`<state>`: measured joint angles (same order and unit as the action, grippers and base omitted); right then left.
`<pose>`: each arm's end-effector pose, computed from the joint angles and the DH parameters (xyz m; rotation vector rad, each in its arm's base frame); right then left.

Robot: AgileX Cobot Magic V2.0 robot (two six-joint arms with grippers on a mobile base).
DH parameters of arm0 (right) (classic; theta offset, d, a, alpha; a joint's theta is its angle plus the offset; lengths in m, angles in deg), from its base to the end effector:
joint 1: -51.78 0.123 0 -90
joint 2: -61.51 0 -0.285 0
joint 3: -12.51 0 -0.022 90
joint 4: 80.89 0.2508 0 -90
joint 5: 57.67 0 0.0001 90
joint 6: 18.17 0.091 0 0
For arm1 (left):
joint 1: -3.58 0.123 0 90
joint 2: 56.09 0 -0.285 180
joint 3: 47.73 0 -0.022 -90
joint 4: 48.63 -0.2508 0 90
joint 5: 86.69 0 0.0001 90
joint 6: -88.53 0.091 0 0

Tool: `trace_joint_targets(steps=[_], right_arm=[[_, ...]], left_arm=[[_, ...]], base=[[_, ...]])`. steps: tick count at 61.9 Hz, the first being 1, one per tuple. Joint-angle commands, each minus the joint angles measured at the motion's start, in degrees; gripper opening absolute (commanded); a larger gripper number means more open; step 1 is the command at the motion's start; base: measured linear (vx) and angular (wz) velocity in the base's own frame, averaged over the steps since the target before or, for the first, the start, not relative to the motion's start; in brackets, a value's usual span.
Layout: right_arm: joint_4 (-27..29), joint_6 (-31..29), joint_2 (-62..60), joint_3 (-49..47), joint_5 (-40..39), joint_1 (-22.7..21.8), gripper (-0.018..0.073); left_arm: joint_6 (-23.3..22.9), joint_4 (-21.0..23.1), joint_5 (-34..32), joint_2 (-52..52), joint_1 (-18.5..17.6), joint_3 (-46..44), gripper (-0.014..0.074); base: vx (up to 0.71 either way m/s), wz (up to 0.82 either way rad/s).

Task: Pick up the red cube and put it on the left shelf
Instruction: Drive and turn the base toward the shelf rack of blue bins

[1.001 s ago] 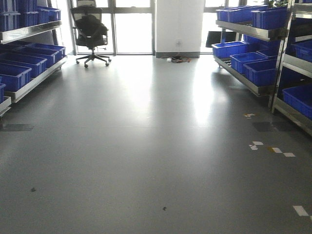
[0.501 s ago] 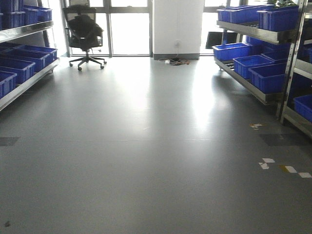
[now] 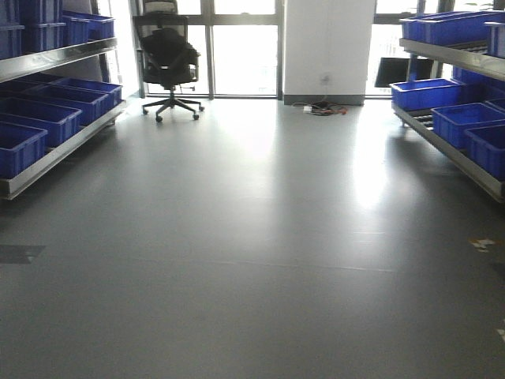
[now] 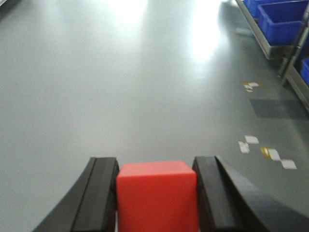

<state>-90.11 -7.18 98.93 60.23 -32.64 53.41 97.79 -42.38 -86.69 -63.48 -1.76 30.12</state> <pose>0.1072 -0.0031 0.3084 0.0622 1.9161 -0.0151 0.0559 -0.0052 0.2098 0.1083 1.4839 -0.0329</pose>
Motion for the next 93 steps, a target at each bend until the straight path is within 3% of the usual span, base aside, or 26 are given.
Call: trace_joint_targets(steps=[1,54,93], right_arm=[[-0.8,-0.1,0.4,-1.8,-5.1,-0.3,0.0057],[-0.8,-0.1,0.4,-1.8,-5.1,-0.3,0.0057],[-0.8,-0.1,0.4,-1.8,-5.1,-0.3,0.0057]], left_arm=[[-0.1,0.5,-4.8,-0.3,0.1,1.3,0.0106],[-0.1,0.5,-4.8,-0.3,0.1,1.3,0.0106],[-0.1,0.5,-4.8,-0.3,0.1,1.3,0.0106]], base=[[0.63,0.28],[0.62,0.32],[0.54,0.74]])
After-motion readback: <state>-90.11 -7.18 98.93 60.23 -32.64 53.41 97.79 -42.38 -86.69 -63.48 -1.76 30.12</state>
